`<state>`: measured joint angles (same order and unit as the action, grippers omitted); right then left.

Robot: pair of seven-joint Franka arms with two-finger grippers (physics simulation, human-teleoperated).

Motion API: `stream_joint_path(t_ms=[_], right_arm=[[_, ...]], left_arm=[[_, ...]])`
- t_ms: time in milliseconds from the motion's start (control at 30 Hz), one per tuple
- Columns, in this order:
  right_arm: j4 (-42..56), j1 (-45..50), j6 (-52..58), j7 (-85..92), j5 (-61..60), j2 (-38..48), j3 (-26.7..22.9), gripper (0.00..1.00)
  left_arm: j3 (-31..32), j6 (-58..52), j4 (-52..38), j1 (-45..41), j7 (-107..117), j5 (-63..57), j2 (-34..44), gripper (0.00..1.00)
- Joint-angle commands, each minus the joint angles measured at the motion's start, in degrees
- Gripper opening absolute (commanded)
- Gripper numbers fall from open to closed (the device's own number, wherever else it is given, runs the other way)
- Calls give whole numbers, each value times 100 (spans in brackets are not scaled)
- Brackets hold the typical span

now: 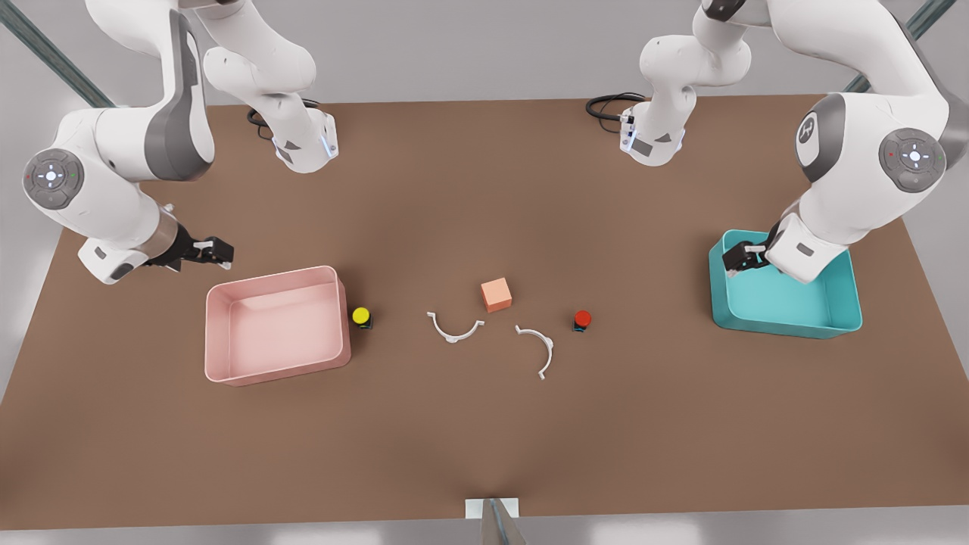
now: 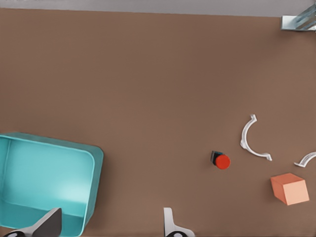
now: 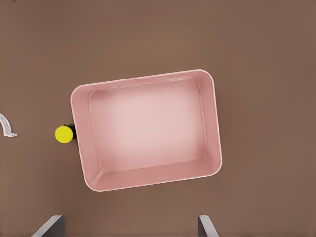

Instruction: Place the red button in the blue storage box with the left arm, and place the yellow button in the pink storage box with the right arm

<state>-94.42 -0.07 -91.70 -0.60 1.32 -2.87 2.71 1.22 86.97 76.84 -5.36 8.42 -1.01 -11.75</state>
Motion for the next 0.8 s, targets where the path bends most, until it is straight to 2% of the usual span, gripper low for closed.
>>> stream_joint_path(t_ms=[0,100,133,200,233,300,367,600,767], right_arm=[[11,139,3,-116,-9,5,2,100],[11,121,3,-107,-9,14,-7,100],[11,138,73,-168,-9,14,2,100],[-33,183,3,-195,-9,-82,11,100],[-85,183,-76,-195,-9,-153,11,100],[-331,191,-445,-186,-1,-162,98,100],[-437,191,-673,-186,-1,-240,116,100],[-709,183,-1640,60,-1,-821,538,100],[-718,174,-2123,2485,35,-1128,600,100]], left_arm=[[1,-13,-11,0,-904,-5,6,100],[9,66,59,-70,-607,74,-37,100],[9,249,85,-307,209,83,-274,100],[1,1673,1236,-430,916,540,-196,100],[9,2728,2071,-457,924,575,-64,100],[1,3431,2502,-633,1337,637,-117,100],[1,4891,3285,-922,1979,681,-344,100],[1,6675,4181,-1564,3148,672,-732,100],[-8,6816,4190,-1722,3227,663,-1110,100]])
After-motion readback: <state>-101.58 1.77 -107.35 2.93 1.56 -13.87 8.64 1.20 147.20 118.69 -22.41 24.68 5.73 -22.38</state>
